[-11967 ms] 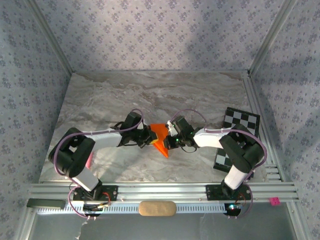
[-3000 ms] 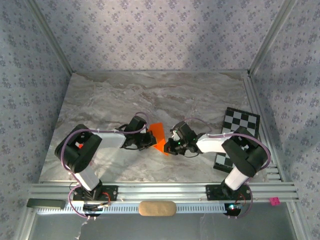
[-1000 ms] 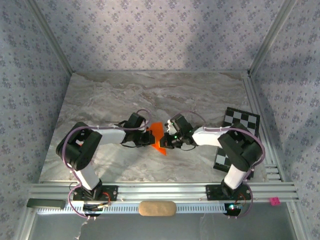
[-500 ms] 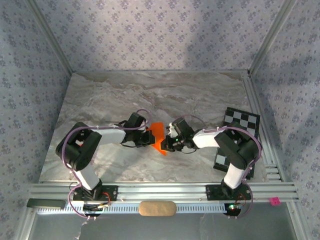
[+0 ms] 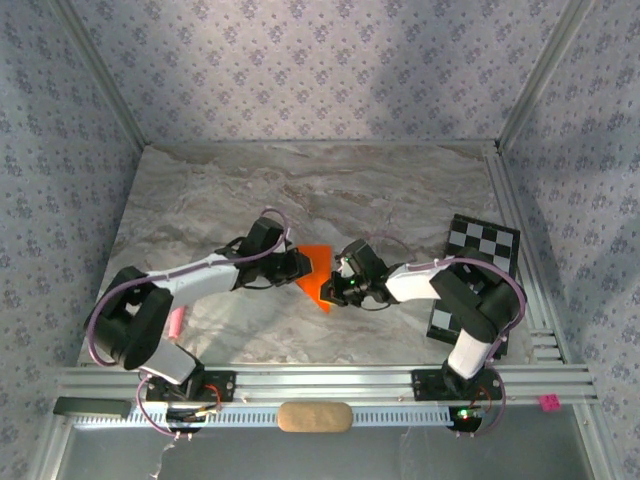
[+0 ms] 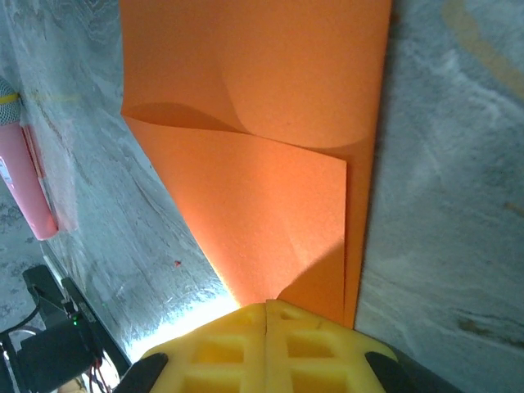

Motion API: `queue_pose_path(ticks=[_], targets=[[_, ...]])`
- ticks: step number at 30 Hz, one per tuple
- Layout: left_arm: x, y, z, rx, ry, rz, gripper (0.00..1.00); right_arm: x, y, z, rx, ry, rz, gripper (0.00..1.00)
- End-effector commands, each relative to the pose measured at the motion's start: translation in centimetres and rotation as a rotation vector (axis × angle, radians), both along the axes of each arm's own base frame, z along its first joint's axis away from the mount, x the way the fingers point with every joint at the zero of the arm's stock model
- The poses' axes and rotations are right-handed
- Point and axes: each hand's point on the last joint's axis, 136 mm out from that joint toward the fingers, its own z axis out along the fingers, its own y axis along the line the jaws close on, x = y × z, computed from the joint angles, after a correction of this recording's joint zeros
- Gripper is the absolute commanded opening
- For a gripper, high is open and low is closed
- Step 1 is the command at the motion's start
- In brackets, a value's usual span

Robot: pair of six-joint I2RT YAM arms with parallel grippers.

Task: Fold a paper plane with a square sheet of paper (pick it up from the middle)
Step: Third fold the triangle at the center of the table.

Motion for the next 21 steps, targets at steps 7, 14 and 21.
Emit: queue_pose_path(ticks=[7,14,21], targets=[[-1.1,-0.9,-3.6,0.009,0.104,0.049,0.11,-1.5,-2.3,-3.3,-0.135,0.074,-0.071,0.0],[-1.1,0.1,-6.3,0.072,0.127,0.059,0.08,-1.6,-2.5,-3.6,-0.144,0.078,-0.073,0.0],[-0.6,2.3,-7.8,0.096,0.108,0.076,0.08,-2.0,-3.1,-4.2,-0.165,0.084,-0.074,0.0]])
